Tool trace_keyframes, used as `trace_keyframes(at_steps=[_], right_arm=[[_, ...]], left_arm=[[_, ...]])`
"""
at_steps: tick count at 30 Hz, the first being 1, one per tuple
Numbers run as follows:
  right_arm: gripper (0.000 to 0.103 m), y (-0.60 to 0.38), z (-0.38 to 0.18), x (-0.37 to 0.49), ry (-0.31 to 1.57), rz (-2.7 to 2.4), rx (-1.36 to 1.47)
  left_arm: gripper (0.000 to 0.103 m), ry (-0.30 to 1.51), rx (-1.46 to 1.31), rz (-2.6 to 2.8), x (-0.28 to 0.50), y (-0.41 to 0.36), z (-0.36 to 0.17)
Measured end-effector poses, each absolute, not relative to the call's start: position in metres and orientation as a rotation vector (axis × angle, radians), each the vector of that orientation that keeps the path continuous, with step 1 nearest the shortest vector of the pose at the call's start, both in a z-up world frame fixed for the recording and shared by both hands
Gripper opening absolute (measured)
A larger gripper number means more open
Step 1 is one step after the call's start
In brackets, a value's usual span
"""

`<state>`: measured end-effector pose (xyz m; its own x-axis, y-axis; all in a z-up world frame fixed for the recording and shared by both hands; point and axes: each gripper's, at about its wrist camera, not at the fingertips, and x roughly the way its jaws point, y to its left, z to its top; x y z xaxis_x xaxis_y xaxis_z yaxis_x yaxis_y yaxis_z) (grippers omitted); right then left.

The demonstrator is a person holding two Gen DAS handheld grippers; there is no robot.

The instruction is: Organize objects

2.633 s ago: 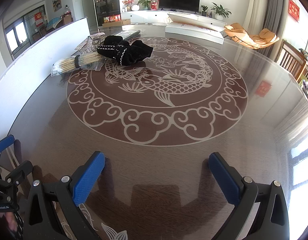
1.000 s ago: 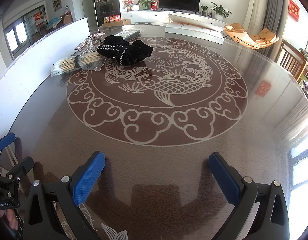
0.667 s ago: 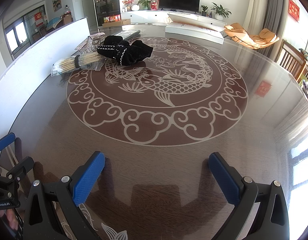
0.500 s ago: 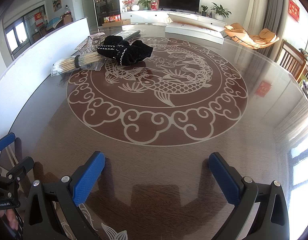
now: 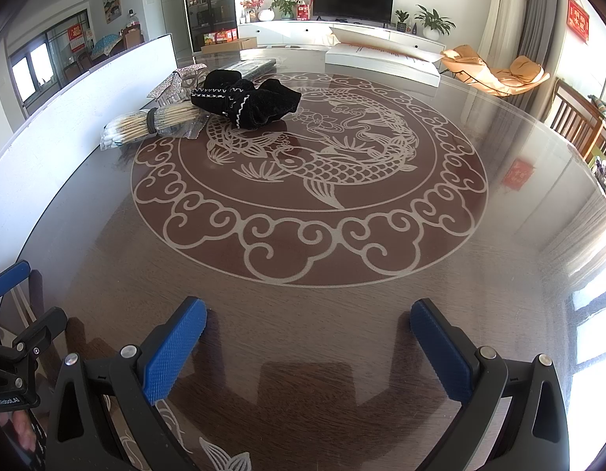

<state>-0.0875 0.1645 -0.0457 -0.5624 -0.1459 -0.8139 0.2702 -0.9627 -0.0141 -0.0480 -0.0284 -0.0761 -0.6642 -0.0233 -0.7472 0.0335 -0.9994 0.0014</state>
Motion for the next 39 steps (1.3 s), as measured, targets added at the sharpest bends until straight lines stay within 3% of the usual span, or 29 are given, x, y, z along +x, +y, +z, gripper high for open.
trace_keyframes(at_steps=[39], right_arm=[[0.103,0.1649,-0.0455,-0.0877,0.193,-2.579,1.324]], left_arm=[[0.103,0.007,1.325,-2.838,-0.0404,-0.0311,-0.0742]])
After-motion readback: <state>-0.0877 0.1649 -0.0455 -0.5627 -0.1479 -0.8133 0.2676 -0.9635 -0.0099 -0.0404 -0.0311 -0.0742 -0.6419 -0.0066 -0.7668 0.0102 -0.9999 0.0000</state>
